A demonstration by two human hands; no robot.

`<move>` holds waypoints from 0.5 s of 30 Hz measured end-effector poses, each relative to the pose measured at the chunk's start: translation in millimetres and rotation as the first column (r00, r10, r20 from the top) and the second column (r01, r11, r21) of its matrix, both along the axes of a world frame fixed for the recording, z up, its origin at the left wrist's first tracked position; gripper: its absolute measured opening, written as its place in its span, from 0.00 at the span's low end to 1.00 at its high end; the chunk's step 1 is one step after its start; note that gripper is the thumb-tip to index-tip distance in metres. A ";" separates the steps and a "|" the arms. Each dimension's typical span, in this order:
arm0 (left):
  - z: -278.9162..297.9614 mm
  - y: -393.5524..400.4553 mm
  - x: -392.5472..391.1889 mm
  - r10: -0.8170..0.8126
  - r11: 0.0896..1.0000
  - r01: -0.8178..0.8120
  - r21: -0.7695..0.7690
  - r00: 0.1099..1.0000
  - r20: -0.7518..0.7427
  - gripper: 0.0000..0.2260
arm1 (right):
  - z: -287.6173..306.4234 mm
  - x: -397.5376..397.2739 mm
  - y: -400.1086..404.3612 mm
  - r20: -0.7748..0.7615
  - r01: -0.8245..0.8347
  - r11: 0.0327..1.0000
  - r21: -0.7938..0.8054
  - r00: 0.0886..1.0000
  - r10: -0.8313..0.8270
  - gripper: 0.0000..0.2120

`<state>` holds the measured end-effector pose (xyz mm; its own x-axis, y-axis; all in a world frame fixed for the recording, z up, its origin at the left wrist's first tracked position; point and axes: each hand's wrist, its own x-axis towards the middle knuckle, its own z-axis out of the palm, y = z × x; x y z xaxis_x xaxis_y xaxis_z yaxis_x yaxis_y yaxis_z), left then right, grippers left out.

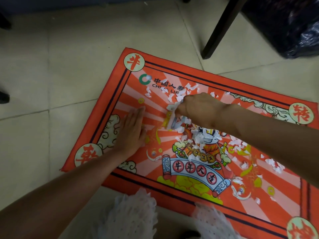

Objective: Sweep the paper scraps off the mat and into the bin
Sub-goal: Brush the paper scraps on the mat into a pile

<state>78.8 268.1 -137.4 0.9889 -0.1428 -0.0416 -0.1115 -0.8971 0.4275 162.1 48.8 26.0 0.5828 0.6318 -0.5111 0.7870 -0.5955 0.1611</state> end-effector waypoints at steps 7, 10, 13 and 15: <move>-0.4 -21.9 6.7 -0.052 0.999 0.052 0.004 0.999 -0.012 0.30 | -25.9 5.2 17.8 0.024 0.054 0.995 0.080 0.998 -0.056 0.23; -1.2 -21.9 4.6 -0.097 0.995 0.097 0.025 0.995 -0.010 0.30 | -28.3 -2.9 10.3 0.005 0.052 0.998 0.039 0.999 -0.052 0.21; -0.3 -21.1 2.0 -0.109 0.994 0.109 0.031 0.994 -0.016 0.28 | -25.3 -10.4 -4.5 0.004 0.049 0.999 0.016 0.999 -0.049 0.22; 2.2 -22.3 0.9 -0.114 0.993 0.114 0.020 0.993 -0.010 0.29 | -23.8 -15.7 -15.2 -0.011 0.056 0.998 -0.008 0.998 -0.056 0.22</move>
